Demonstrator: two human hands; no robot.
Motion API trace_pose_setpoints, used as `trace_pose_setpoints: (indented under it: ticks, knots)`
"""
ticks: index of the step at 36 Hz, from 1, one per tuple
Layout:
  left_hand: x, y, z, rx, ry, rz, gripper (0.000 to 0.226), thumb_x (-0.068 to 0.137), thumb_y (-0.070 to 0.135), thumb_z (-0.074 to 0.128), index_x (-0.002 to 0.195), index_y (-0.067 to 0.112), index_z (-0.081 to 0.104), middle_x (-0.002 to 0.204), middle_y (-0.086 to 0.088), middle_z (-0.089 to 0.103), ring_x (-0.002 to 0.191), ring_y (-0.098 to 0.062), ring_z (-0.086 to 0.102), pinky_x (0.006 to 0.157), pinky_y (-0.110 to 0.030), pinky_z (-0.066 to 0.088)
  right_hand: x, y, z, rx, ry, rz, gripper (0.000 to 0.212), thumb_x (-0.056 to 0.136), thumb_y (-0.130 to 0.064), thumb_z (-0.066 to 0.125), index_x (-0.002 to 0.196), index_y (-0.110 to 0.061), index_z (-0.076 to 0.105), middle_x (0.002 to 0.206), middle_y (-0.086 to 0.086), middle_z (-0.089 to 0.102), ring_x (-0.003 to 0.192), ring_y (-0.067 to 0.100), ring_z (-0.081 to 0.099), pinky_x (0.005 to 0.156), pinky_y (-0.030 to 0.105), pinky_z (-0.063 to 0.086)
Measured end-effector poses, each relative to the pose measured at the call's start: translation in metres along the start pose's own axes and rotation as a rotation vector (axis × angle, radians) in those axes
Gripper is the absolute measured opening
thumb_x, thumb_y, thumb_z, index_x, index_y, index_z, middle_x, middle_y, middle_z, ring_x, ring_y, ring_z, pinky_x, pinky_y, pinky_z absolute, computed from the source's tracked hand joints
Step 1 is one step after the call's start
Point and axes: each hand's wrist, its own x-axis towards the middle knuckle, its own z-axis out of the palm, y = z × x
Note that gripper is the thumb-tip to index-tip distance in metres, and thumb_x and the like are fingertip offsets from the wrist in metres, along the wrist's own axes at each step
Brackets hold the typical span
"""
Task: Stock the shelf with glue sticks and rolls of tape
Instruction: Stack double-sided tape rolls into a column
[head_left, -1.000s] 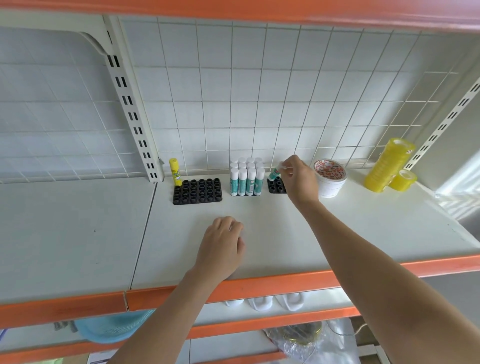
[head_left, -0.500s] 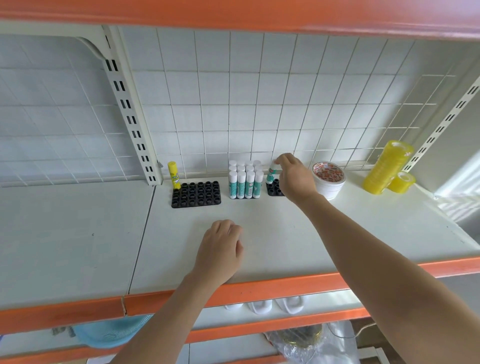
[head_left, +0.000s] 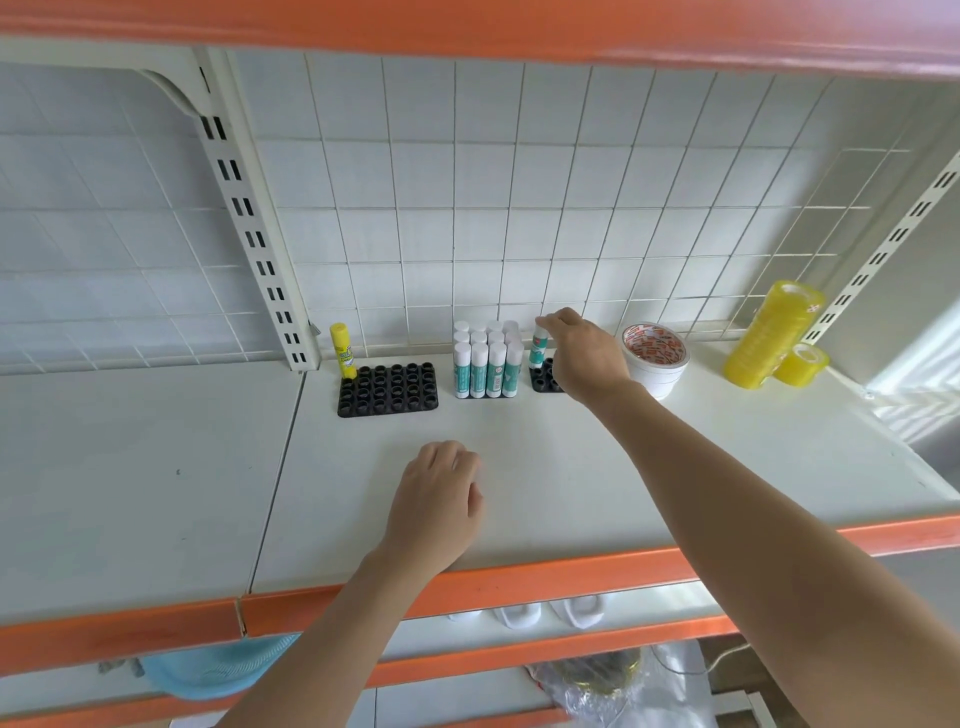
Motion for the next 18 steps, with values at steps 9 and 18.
trace_pose_setpoints:
  ticks: [9, 18]
  knots:
    - [-0.001, 0.0, 0.001, -0.021, -0.019, -0.013, 0.014, 0.073, 0.012, 0.059, 0.086, 0.013, 0.059, 0.092, -0.003, 0.058, 0.085, -0.027, 0.055, 0.068, -0.038, 0.051, -0.002, -0.003, 0.0, -0.002, -0.026, 0.038, 0.067, 0.08, 0.011, 0.042, 0.14, -0.018, 0.046, 0.137, 0.0, 0.048, 0.104, 0.034, 0.059, 0.071, 0.031, 0.038]
    - [0.0, 0.0, -0.004, -0.026, -0.046, -0.016, 0.033, 0.078, 0.025, 0.032, 0.088, 0.014, 0.061, 0.09, -0.002, 0.059, 0.084, -0.026, 0.056, 0.068, -0.037, 0.052, -0.015, -0.006, -0.007, 0.137, -0.118, 0.156, 0.073, 0.085, 0.004, 0.037, 0.149, -0.03, 0.031, 0.157, -0.013, 0.027, 0.132, 0.022, 0.044, 0.087, 0.026, 0.04]
